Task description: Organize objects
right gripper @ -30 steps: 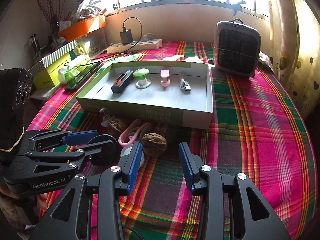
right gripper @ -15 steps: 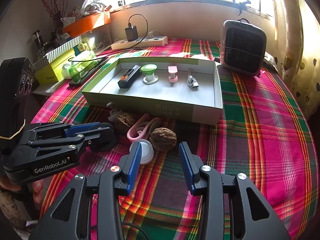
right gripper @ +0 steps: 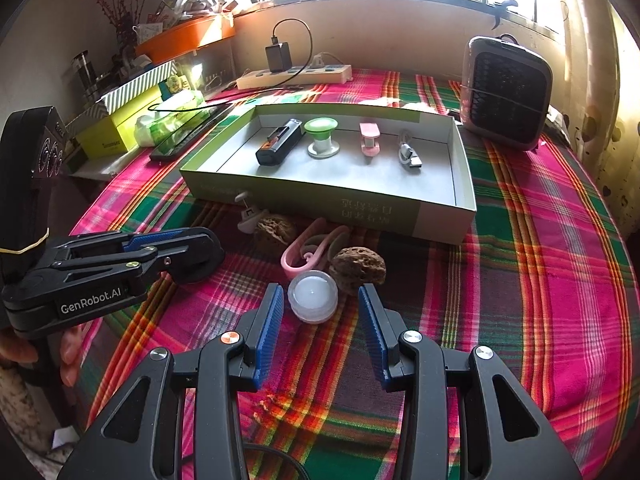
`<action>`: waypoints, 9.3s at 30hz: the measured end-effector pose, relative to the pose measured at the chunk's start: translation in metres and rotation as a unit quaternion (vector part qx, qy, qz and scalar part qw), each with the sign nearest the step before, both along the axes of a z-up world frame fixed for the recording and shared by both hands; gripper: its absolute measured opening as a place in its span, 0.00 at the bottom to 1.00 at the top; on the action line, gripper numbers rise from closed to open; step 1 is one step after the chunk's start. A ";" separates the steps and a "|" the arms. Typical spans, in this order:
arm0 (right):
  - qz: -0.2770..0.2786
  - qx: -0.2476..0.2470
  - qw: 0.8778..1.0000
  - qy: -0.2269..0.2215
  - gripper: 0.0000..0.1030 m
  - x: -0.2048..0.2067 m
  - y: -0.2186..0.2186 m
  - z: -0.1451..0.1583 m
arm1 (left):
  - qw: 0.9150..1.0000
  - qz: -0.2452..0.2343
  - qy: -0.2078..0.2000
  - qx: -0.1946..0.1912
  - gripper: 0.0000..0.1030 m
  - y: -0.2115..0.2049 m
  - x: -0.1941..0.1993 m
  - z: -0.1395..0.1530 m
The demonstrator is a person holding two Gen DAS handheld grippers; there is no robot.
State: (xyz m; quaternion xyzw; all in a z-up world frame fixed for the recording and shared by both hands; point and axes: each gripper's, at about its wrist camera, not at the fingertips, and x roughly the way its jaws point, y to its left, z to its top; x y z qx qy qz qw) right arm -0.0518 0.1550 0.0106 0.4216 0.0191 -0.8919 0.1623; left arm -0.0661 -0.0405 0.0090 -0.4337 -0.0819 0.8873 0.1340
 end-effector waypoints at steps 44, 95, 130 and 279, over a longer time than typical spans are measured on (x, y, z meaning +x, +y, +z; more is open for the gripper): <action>-0.003 0.031 0.999 0.002 0.28 -0.007 -0.007 -0.011 | 1.000 0.005 0.003 -0.003 0.22 -0.007 -0.001 -0.001; -0.047 0.020 0.997 0.052 0.28 -0.088 0.033 0.039 | 0.998 -0.033 0.048 -0.027 0.21 0.035 -0.067 0.044; -0.047 0.087 0.995 0.009 0.28 -0.171 0.029 0.007 | 0.998 -0.018 0.005 -0.060 0.21 0.043 -0.125 0.010; -0.027 0.020 0.999 0.000 0.31 -0.037 0.027 -0.009 | 1.000 -0.017 -0.006 -0.016 0.40 0.028 -0.039 0.002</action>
